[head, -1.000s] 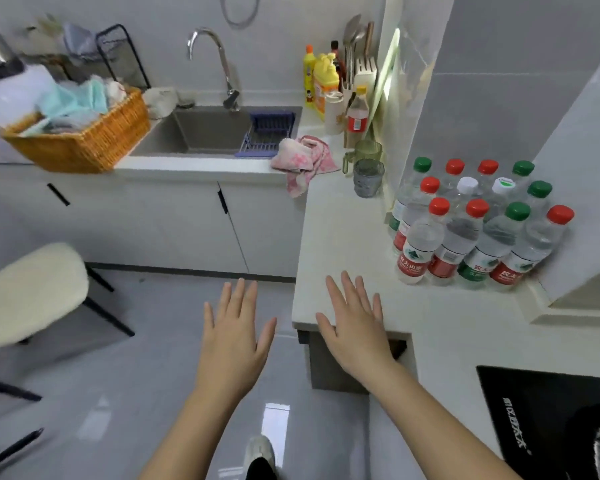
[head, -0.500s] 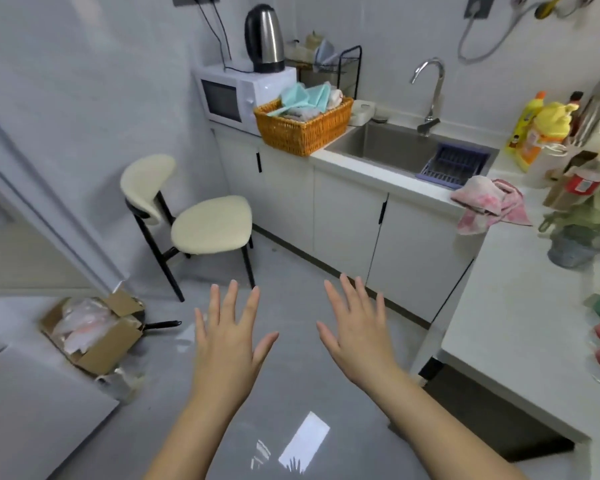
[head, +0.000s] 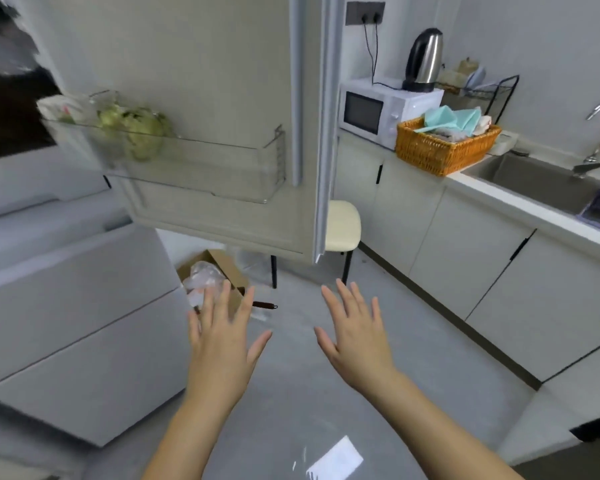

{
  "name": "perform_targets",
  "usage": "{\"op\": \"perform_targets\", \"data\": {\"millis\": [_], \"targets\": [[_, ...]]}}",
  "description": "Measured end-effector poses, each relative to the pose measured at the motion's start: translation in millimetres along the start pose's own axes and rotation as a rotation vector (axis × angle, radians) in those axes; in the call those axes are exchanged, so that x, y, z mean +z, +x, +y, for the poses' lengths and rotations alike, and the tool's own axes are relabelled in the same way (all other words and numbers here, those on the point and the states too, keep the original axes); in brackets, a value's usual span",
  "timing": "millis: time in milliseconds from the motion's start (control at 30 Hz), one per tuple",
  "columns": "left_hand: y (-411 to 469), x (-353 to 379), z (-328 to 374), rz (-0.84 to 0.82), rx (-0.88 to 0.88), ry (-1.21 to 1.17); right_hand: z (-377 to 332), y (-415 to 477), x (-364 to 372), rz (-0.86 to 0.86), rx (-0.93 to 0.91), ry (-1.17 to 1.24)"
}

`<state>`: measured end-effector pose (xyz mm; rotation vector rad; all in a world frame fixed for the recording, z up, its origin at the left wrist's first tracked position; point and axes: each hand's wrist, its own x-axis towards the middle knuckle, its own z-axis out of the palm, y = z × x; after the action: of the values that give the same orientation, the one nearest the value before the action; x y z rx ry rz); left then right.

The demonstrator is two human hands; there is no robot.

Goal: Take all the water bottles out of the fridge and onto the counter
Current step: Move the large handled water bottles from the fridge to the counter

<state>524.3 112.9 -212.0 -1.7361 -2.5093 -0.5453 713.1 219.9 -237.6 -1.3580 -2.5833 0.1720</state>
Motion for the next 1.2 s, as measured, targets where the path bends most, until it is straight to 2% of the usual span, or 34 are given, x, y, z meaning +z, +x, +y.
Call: {"op": "perform_targets", "data": {"millis": [200, 500, 833, 1200], "targets": [[-16.7, -20.0, -63.2, 0.047, -0.099, -0.021, -73.7, 22.4, 15.0, -0.034, -0.145, 0.017], [-24.0, -27.0, -117.1, 0.046, -0.234, 0.035, -133.5, 55.8, 43.6, -0.1, -0.301, 0.064], [26.6, -37.7, -191.1, 0.086, -0.404, 0.148, -217.6, 161.8, 64.4, -0.091, -0.556, 0.09], [62.5, -54.2, -264.1, 0.15, -0.58, 0.175, -296.0, 249.5, 83.4, -0.131, -0.715, 0.088]]}}
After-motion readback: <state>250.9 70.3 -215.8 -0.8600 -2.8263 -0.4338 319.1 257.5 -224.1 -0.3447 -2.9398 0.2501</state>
